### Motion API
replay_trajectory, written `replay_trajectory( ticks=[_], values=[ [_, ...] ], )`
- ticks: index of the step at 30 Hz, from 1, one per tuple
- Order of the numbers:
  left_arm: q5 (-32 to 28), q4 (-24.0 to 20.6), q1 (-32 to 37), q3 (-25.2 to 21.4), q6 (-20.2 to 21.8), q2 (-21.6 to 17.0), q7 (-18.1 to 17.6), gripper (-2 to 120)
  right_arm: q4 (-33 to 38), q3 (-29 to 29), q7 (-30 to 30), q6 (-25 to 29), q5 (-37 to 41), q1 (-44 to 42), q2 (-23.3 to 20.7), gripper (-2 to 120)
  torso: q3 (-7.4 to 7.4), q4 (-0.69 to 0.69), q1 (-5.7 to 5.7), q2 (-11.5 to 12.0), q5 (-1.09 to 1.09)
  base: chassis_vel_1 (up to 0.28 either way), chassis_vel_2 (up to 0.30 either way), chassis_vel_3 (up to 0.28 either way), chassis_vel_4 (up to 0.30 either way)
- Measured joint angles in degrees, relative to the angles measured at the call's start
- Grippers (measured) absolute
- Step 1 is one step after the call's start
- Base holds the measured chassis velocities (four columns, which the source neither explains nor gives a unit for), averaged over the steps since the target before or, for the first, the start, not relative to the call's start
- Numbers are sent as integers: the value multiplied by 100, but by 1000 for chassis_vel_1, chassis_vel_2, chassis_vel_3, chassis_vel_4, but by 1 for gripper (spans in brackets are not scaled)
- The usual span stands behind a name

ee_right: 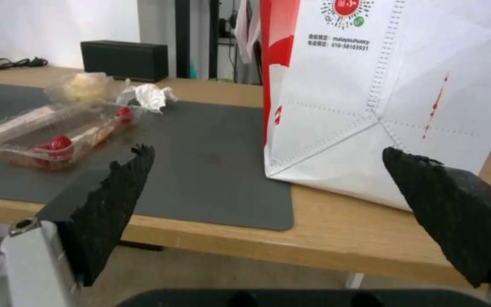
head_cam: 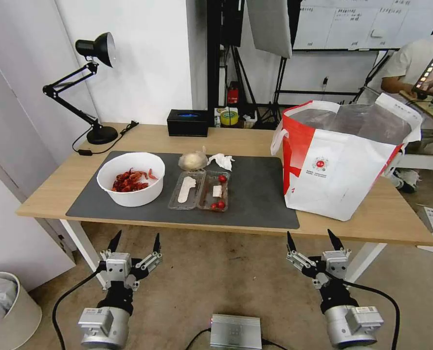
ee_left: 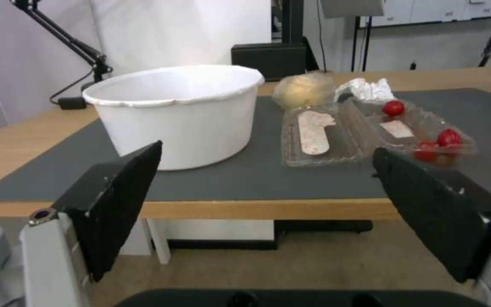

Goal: Pick up the trash from the table and place it into the takeout bag.

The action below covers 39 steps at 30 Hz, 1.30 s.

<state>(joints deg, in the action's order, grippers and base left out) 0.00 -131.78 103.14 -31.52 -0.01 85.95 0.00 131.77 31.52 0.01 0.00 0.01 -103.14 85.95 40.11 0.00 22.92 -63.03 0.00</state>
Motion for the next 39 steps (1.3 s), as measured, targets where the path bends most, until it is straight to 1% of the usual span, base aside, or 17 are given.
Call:
replay_trajectory(
  ticks=[25, 28, 29, 30, 31, 32, 33, 34, 35, 38, 39],
  values=[
    [0, 0, 0, 0, 0, 0, 0, 100, 0, 0, 0, 0, 0, 0, 0, 100, 0, 0, 0, 0, 0, 0, 0, 0, 0],
    [-22, -15, -7, 12, 1, 4, -5, 100, 114, -30, -22, 90, -91, -6, -43, 100, 0, 0, 0, 1, 1, 0, 0, 0, 0],
    [-63, -73, -23, 40, -8, 13, -18, 100, 335, -104, -90, 279, -272, -42, -128, 100, 1, -1, 0, 2, 3, 0, 0, 0, 0],
    [-235, -323, -99, 186, -79, 73, -78, 100, 628, -185, -163, 521, -470, -46, -218, 100, 0, 3, 0, 1, -7, 0, 0, 0, 0],
    [-235, -323, -99, 186, -79, 73, -78, 100, 628, -185, -163, 521, -470, -46, -218, 100, 0, 3, 0, 1, -7, 0, 0, 0, 0],
    [-355, -520, -161, 287, -148, 115, -118, 100, 685, -212, -193, 610, -524, -48, -244, 100, 0, 0, 0, 0, -8, 0, 0, 0, 0],
    [-516, -793, -243, 422, -252, 172, -172, 100, 697, -232, -225, 693, -552, -44, -263, 100, 0, -2, 0, 1, 6, 0, 0, 0, 0],
    [-625, -912, -285, 495, -313, 208, -202, 100, 718, -232, -237, 745, -563, -26, -275, 100, 0, -2, 0, 1, 6, 0, 0, 0, 0],
    [-697, -957, -306, 534, -335, 229, -210, 100, 721, -230, -242, 765, -574, -14, -280, 100, 1, -1, 0, 1, -1, 0, 0, 0, 0],
    [-731, -996, -315, 545, -346, 235, -207, 100, 710, -228, -240, 766, -583, 2, -280, 100, 1, -1, 0, 1, 2, 0, 0, 0, 0],
    [-728, -996, -299, 551, -338, 231, -191, 100, 678, -229, -232, 765, -595, 3, -279, 100, 1, 0, 0, 1, -2, 0, 0, 0, 0]
  ],
)
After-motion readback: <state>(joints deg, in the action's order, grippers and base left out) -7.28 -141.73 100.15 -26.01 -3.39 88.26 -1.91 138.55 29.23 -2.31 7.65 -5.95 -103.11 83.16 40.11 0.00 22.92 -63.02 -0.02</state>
